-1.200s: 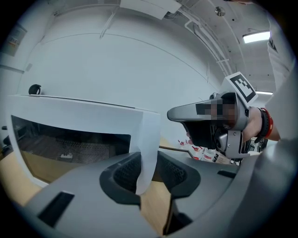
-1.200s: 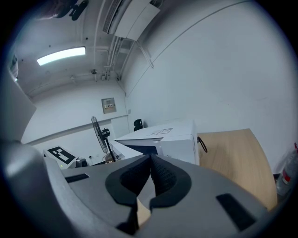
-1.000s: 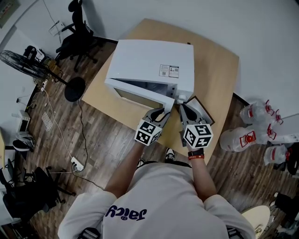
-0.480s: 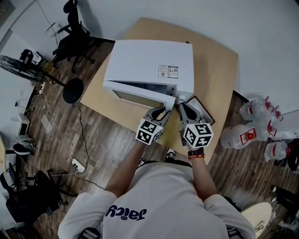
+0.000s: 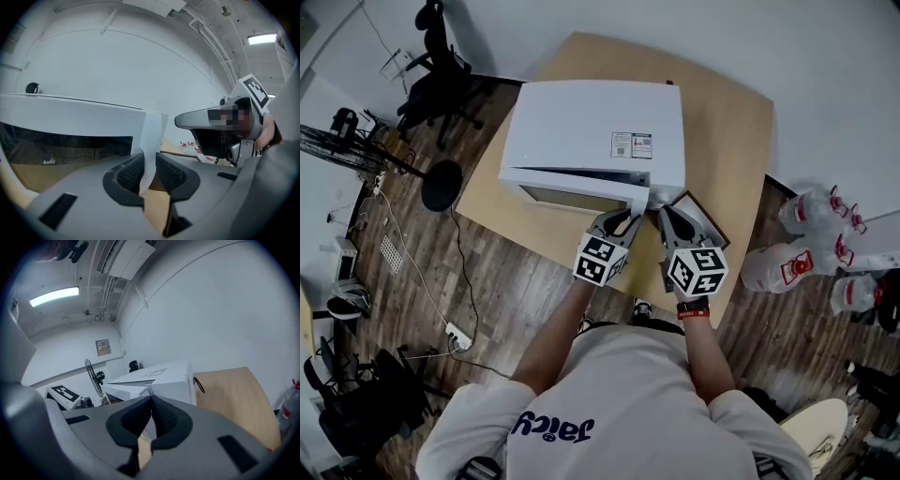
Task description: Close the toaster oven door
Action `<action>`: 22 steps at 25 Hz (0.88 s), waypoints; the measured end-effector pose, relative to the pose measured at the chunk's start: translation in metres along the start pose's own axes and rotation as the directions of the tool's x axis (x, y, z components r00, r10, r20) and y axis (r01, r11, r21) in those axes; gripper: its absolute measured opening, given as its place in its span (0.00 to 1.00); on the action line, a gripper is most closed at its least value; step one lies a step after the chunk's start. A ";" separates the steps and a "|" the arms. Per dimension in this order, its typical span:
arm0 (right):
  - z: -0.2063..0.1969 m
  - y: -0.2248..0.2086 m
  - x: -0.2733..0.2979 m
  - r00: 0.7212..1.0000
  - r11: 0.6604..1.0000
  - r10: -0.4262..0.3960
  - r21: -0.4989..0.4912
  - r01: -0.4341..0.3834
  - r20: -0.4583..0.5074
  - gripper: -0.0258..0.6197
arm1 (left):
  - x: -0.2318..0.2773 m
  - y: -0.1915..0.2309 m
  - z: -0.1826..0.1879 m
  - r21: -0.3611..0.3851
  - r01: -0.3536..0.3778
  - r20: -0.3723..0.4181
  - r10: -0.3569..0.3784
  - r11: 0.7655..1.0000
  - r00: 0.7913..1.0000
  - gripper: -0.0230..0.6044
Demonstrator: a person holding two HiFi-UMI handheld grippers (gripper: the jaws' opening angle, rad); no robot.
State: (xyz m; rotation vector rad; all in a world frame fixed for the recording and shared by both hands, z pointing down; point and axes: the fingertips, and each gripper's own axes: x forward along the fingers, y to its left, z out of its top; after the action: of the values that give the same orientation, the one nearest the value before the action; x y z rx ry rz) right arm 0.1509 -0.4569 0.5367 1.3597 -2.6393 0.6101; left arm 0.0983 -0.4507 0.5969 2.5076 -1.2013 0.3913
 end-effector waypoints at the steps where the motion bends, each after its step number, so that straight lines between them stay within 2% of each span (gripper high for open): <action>1: 0.001 -0.001 0.000 1.000 1.000 0.003 0.008 -0.003 0.007 0.06 | 0.002 0.001 0.001 0.002 -0.003 -0.002 0.003 1.000 1.000 0.18; 22: 0.003 -0.014 0.007 1.000 1.000 -0.009 0.029 0.009 0.005 0.06 | 0.026 0.018 0.014 -0.029 -0.105 -0.011 0.105 0.994 0.994 0.19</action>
State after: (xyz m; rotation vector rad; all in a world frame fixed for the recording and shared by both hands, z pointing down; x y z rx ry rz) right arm 0.1583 -0.4705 0.5398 1.3818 -2.6374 0.6465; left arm 0.1013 -0.4853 0.5971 2.4219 -1.3290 0.4079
